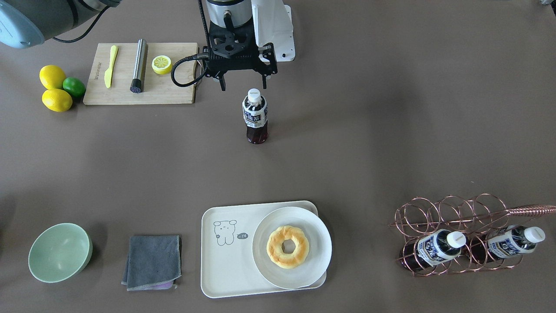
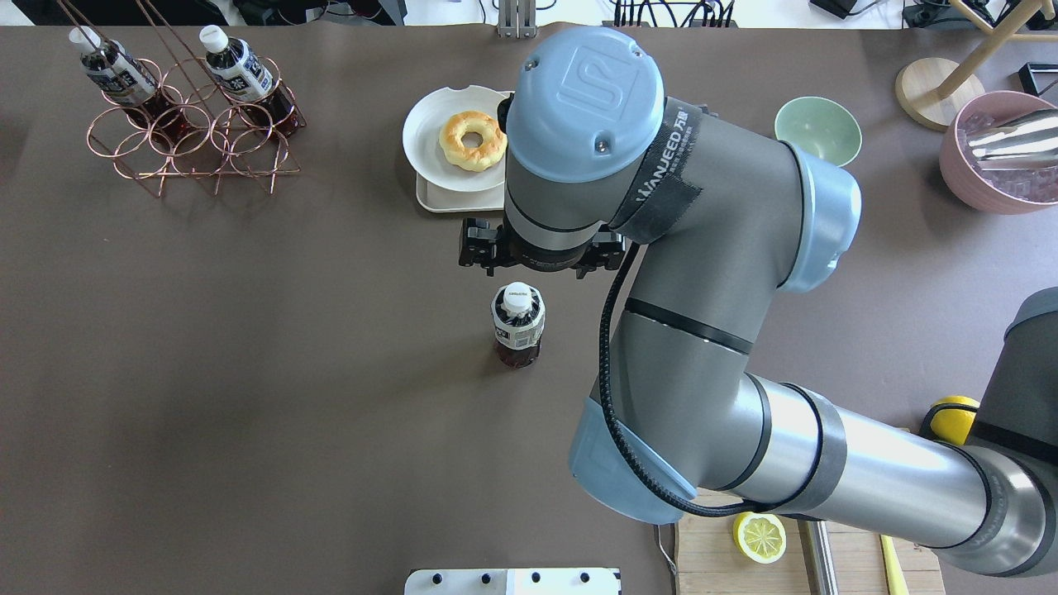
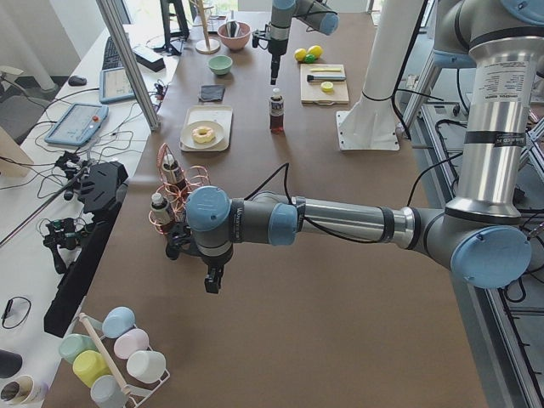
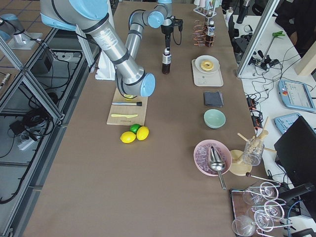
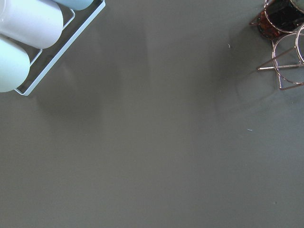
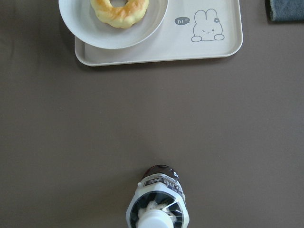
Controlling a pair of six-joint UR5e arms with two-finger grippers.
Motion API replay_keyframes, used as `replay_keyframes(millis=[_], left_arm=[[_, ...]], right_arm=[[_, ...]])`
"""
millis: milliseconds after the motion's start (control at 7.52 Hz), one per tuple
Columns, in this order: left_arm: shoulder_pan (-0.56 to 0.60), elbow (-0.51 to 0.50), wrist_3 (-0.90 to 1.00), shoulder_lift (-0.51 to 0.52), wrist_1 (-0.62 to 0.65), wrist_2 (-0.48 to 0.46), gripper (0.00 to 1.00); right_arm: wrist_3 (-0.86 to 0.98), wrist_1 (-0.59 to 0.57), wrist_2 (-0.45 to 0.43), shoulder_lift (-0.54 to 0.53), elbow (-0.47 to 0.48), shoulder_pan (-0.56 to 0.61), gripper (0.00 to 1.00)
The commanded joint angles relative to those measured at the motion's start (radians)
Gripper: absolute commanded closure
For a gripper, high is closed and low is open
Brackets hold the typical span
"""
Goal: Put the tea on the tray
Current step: 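Move the right gripper over the standing tea bottle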
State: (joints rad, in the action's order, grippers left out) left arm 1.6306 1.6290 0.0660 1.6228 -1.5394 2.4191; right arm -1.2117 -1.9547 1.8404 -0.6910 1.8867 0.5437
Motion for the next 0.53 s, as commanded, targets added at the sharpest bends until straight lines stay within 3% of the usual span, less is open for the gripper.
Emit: replay_keyframes(millis=[0,399], left_arm=[[0.0,-0.001,0.0,0.0,0.001,-0.002,0.02],[0.0,-0.005,-0.003,0.0,0.001,-0.002,0.02]], right_arm=[[-0.002,0.005,-0.019,0.008,-0.02,-0.027,0.03],[0.007,0.023,-0.035,0.001,-0.046,-0.044,0.03]])
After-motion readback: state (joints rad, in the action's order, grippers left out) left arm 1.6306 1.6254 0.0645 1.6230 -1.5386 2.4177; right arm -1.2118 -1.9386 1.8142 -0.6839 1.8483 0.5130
